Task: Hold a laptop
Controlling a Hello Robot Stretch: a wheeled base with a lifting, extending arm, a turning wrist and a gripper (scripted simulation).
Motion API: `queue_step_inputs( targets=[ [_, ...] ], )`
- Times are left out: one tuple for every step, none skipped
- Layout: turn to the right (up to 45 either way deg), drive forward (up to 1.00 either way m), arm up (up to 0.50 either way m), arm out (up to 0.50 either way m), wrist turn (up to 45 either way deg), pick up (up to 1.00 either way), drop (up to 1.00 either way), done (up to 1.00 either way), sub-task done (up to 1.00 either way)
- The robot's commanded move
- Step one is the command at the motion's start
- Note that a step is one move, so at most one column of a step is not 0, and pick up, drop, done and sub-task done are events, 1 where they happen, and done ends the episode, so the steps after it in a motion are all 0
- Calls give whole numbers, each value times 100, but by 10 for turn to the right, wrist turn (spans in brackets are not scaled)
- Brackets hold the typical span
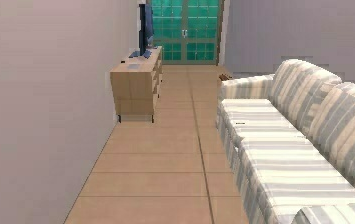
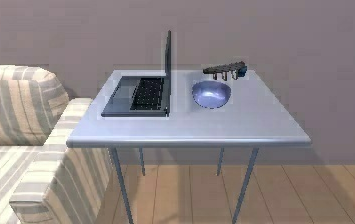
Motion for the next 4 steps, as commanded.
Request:
queue_step_inputs(
  targets=[
    [0, 0, 50, 0, 0, 0, 0, 0, 0],
    [0, 0, 38, 0, 0, 0, 0, 0, 0],
    [0, 0, 0, 42, 0, 0, 0, 0, 0],
    [0, 0, 0, 0, 450, 0, 0, 0, 0]
  ],
)
